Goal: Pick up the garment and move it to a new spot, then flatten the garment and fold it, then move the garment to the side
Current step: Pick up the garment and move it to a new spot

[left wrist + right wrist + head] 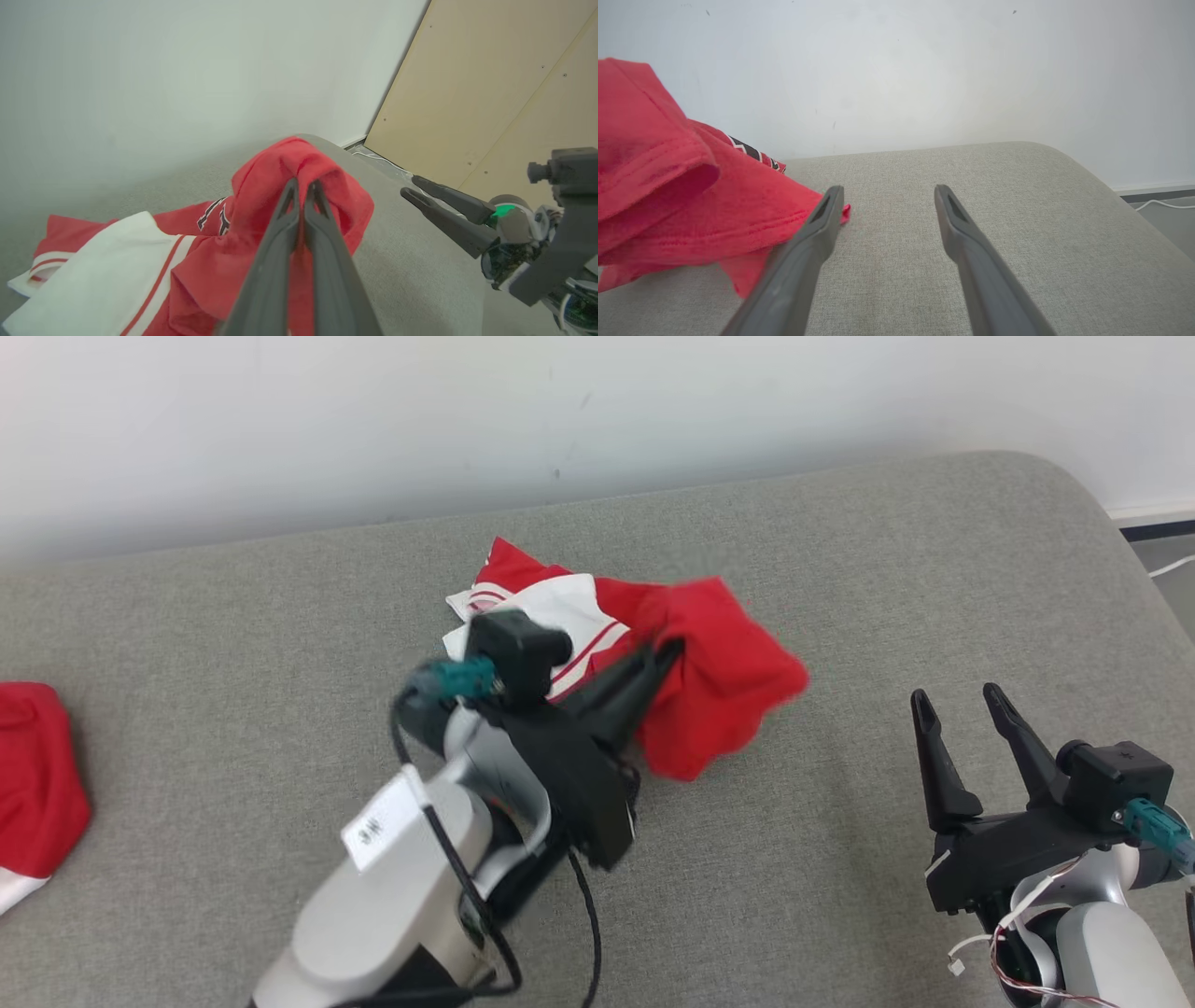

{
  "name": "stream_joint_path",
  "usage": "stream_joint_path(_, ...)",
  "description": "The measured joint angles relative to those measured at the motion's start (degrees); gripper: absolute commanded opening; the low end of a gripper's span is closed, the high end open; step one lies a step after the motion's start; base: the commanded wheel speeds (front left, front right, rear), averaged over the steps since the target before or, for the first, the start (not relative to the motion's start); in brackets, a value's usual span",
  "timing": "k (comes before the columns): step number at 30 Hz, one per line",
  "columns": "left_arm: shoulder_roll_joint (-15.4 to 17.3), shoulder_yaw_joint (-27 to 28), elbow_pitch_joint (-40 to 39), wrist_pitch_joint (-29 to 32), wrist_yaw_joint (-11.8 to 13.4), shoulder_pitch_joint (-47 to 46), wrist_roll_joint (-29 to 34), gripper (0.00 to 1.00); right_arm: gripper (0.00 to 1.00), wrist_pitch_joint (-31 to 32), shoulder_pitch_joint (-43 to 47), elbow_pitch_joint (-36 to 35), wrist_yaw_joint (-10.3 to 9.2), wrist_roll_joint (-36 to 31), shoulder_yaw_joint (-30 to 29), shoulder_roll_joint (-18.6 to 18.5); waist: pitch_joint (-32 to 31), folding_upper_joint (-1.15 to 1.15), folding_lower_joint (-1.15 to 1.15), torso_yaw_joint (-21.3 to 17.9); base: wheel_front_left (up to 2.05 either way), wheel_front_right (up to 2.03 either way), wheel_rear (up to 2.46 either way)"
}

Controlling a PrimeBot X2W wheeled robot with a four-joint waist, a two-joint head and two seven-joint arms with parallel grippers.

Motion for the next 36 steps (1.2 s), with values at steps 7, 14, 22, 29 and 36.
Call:
stream_joint_path(7,-0.6,-4.4,3.2,-1.7,0.0,3.2,-2.1,0.00,1.00,-0.2,0.0,0.3,0.00,0.2,0.0,0.0,0.1,0.00,0.00,0.3,0.00,0.00,0.00)
stream_joint_path(14,-0.7,-10.1,9.2,-4.5,-0.1,5.2,-5.1,0.00,1.00,-0.2,-0.3,0.3,0.00,0.2,0.5,0.0,0.5,0.00,0.00,0.5,0.00,0.00,0.00)
stream_joint_path(22,-0.7,-18.9,12.6,-7.3,-0.2,6.4,-11.3,0.06,1.00,-0.2,-0.4,0.6,0.00,0.2,0.7,0.0,0.5,0.00,0.00,0.5,0.00,0.00,0.00)
stream_joint_path(29,-0.8,-22.5,13.1,-11.4,2.7,4.4,-13.9,1.00,1.00,-0.2,-0.4,0.6,0.00,0.3,0.7,0.0,0.4,0.00,0.00,0.7,0.00,0.00,0.00)
stream_joint_path(36,-0.8,-22.7,12.0,-14.9,5.5,1.6,-15.5,1.00,1.00,-0.3,-0.3,0.7,0.00,0.7,0.3,0.0,0.1,0.00,0.00,1.4,0.00,0.00,0.00)
